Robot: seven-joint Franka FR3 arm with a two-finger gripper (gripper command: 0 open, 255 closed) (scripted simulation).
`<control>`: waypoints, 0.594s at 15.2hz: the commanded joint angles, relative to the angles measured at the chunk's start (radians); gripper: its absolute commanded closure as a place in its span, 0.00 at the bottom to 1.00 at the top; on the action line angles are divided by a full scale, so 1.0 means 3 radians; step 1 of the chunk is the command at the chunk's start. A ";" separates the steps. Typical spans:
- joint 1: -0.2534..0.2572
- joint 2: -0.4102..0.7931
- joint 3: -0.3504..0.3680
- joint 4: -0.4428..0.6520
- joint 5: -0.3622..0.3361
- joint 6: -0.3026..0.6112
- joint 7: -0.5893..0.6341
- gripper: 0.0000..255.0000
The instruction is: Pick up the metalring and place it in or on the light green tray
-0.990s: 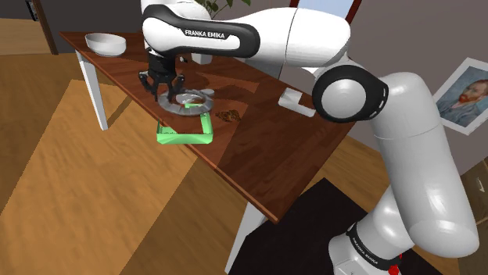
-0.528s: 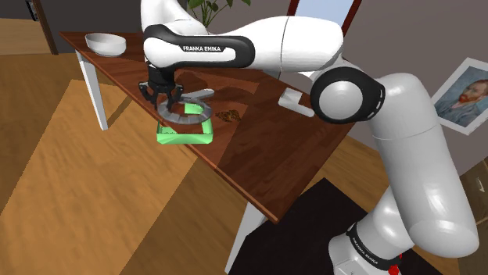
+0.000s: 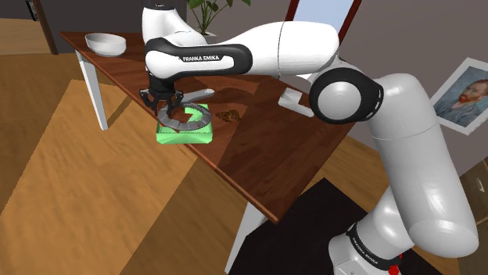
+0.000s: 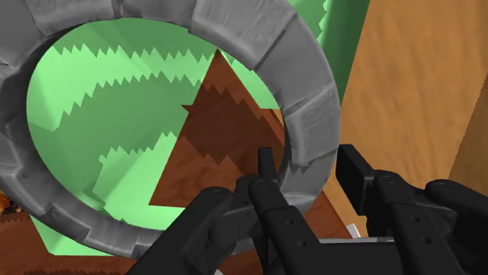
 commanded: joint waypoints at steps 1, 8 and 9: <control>0.0000 0.0010 0.0000 -0.0004 0.0001 -0.0001 -0.0001 1.00; 0.0002 -0.0003 0.0001 -0.0024 0.0000 0.0005 0.0005 0.00; 0.0002 -0.0005 0.0002 -0.0027 0.0000 0.0007 0.0005 0.00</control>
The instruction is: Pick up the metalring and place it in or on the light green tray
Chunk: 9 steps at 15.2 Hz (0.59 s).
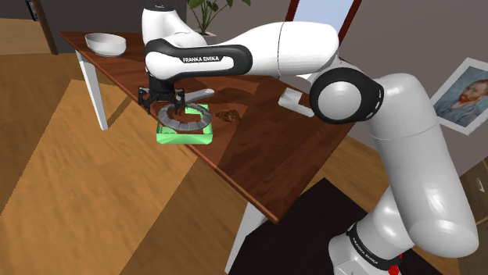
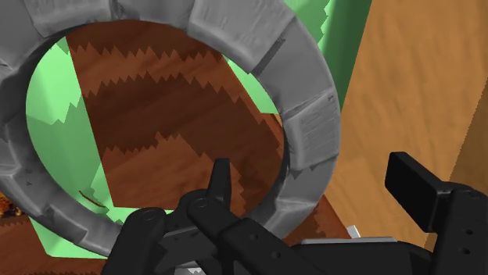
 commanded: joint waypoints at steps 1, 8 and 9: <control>-0.0002 0.0014 -0.0001 0.0020 0.0001 -0.0006 -0.0006 0.00; 0.0022 -0.0131 0.0016 0.0190 0.0023 -0.0320 -0.0025 0.00; 0.0022 -0.0131 0.0016 0.0191 0.0023 -0.0321 -0.0025 0.00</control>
